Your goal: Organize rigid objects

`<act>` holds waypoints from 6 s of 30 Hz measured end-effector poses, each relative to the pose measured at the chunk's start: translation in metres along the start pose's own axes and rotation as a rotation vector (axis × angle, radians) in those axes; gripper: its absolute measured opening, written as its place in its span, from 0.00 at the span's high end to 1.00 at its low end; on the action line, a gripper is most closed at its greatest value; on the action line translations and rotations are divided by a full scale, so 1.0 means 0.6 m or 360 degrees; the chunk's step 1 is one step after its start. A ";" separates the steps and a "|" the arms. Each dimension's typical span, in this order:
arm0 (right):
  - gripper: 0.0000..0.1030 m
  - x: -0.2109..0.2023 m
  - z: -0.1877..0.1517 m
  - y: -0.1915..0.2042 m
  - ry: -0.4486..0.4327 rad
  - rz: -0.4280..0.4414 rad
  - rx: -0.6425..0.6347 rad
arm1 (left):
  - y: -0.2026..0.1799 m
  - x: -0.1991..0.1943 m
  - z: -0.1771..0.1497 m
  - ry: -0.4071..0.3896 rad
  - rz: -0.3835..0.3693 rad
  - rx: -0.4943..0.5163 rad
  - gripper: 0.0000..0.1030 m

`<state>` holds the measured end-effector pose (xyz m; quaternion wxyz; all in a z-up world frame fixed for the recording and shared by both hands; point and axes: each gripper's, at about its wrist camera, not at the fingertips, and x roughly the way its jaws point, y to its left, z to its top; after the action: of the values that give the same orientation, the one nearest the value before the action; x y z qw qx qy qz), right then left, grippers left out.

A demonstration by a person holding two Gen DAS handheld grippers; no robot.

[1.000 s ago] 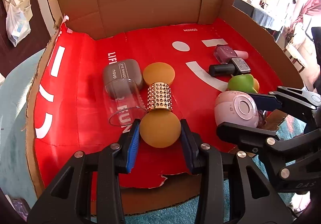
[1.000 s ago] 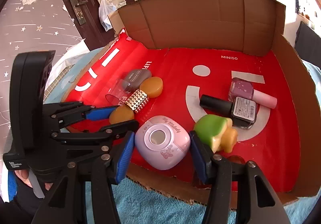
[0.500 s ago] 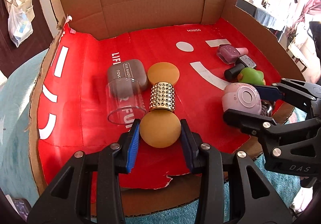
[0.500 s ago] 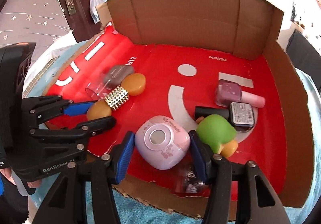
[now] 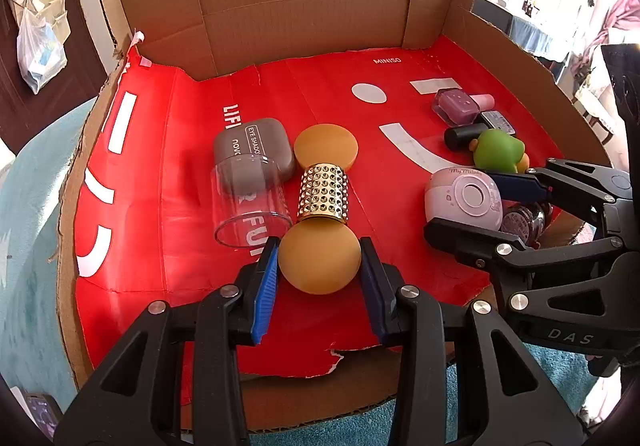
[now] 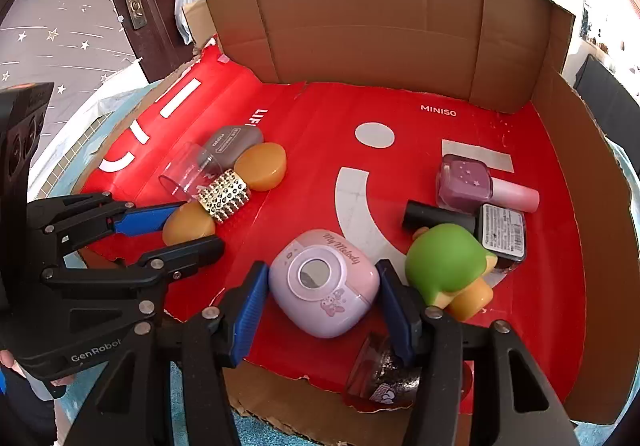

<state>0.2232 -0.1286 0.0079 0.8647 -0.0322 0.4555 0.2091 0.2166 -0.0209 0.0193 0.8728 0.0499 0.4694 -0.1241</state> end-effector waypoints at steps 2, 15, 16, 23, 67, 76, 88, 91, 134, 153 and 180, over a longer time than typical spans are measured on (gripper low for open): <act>0.44 0.000 0.001 0.000 -0.0002 0.0001 -0.0001 | 0.000 0.000 0.000 0.0000 0.0005 0.0002 0.65; 0.44 -0.009 -0.005 0.000 -0.0024 0.0003 0.0008 | -0.011 -0.020 -0.002 -0.0082 0.0079 0.0040 0.64; 0.44 -0.012 -0.006 0.000 -0.0028 0.0001 0.0008 | -0.012 -0.025 -0.002 -0.0095 0.0081 0.0041 0.61; 0.44 -0.046 -0.010 -0.004 -0.0102 0.0004 0.0028 | -0.013 -0.061 -0.005 -0.0184 0.0087 0.0010 0.41; 0.00 -0.121 -0.113 -0.010 -0.0481 -0.0472 0.0209 | -0.024 -0.090 -0.089 -0.0421 0.0356 -0.0205 0.07; 0.00 -0.118 -0.113 -0.011 -0.0468 -0.0489 0.0215 | -0.013 -0.084 -0.092 -0.0412 0.0332 -0.0262 0.00; 0.00 -0.118 -0.114 -0.012 -0.0467 -0.0492 0.0213 | -0.011 -0.082 -0.093 -0.0415 0.0320 -0.0267 0.00; 0.00 -0.118 -0.114 -0.012 -0.0467 -0.0493 0.0213 | -0.010 -0.082 -0.093 -0.0414 0.0319 -0.0268 0.00; 0.00 -0.117 -0.114 -0.013 -0.0469 -0.0488 0.0218 | -0.009 -0.080 -0.093 -0.0416 0.0315 -0.0272 0.00; 0.00 -0.196 -0.131 0.004 -0.0529 -0.0400 0.0190 | -0.050 -0.162 -0.125 -0.0463 0.0292 -0.0136 0.00; 0.00 -0.108 -0.205 -0.029 -0.0145 -0.0382 0.0270 | -0.065 -0.071 -0.172 -0.0085 0.0204 -0.0173 0.00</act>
<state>0.1027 -0.1963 -0.0140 0.9029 -0.0037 0.4247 0.0663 0.1005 -0.0303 -0.0011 0.8926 0.0290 0.4478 -0.0436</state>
